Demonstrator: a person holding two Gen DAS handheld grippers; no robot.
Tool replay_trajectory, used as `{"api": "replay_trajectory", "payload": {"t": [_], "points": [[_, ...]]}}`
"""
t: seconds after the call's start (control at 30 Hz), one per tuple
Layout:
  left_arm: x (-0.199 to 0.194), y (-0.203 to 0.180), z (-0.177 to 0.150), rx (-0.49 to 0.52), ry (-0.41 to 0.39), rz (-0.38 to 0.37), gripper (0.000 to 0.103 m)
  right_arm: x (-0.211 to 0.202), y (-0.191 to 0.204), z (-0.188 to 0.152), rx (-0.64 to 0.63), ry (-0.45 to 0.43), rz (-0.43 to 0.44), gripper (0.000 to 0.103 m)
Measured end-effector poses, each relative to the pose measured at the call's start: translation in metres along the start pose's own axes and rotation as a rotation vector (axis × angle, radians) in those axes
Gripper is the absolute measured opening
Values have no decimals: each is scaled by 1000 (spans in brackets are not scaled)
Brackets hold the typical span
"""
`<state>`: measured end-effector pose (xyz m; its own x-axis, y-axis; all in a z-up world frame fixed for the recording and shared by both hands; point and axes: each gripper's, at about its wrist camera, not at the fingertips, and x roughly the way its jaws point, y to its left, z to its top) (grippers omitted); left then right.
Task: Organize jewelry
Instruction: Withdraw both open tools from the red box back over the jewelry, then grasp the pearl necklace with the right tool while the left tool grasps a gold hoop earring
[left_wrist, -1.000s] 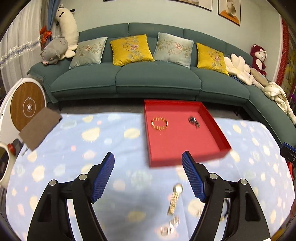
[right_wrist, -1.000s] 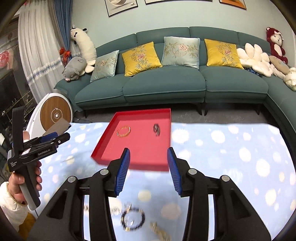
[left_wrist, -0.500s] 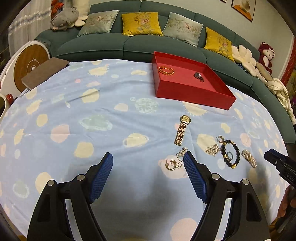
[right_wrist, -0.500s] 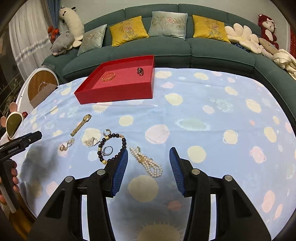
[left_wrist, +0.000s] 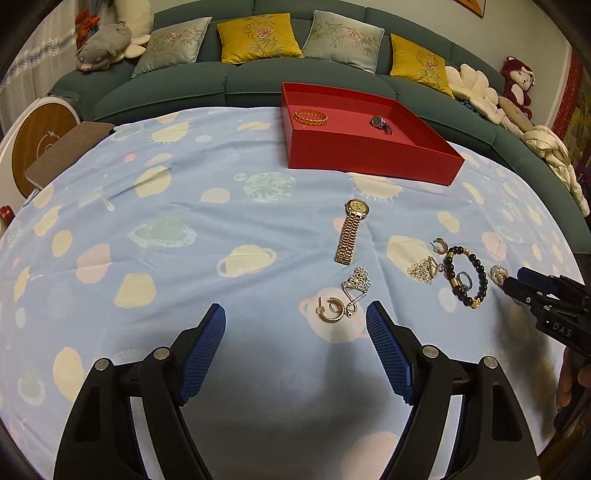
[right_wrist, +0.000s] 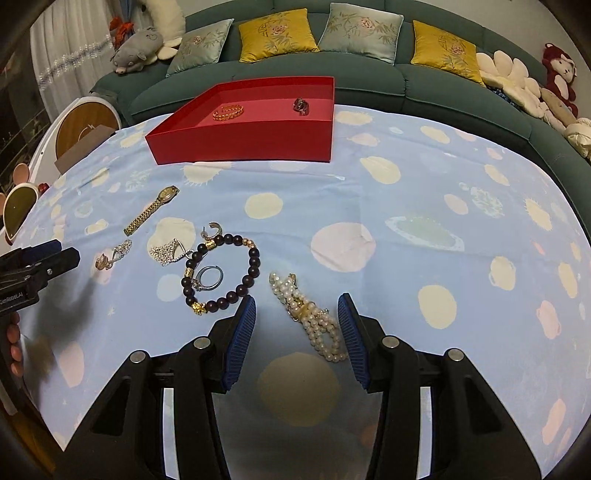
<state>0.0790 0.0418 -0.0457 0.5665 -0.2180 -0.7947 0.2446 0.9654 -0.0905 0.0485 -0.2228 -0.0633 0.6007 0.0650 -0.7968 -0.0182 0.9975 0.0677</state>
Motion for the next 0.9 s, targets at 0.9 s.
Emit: {"api": "replay_trajectory", "payload": {"t": [0.9], "points": [[9,-13,0,10,14,-42,76,4,-5,2,41,31,28,15]]}}
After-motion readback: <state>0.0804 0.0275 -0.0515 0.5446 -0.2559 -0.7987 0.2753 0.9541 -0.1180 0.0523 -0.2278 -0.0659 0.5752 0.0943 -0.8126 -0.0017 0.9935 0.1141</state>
